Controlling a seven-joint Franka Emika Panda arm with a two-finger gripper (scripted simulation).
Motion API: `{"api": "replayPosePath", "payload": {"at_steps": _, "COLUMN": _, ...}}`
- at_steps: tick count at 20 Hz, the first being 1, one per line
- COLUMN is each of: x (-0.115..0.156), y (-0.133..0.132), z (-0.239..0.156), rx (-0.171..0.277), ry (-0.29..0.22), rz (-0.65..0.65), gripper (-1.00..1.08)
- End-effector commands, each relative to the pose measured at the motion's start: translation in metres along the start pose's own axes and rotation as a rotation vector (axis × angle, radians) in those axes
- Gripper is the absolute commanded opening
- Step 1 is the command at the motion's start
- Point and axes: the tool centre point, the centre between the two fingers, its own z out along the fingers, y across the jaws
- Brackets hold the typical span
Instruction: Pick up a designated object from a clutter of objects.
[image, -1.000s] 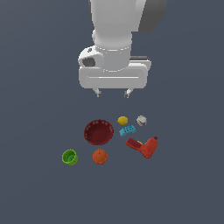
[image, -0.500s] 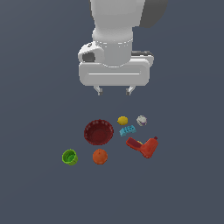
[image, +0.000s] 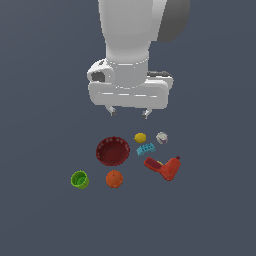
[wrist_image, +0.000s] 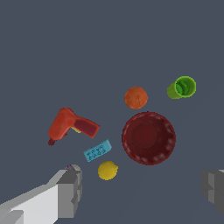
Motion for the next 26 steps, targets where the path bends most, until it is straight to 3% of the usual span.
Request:
{"api": "replayPosePath", "payload": {"at_steps": 1, "x": 0.006, "y": 0.002, "z": 0.009, "rx": 0.002, "ry": -0.003, "rz": 0.048, "gripper": 1.00}}
{"api": "replayPosePath", "payload": {"at_steps": 26, "x": 0.080, "y": 0.035, "z": 0.162, "rx": -0.026, "ry": -0.034, "rz": 0.761, "gripper": 1.00}}
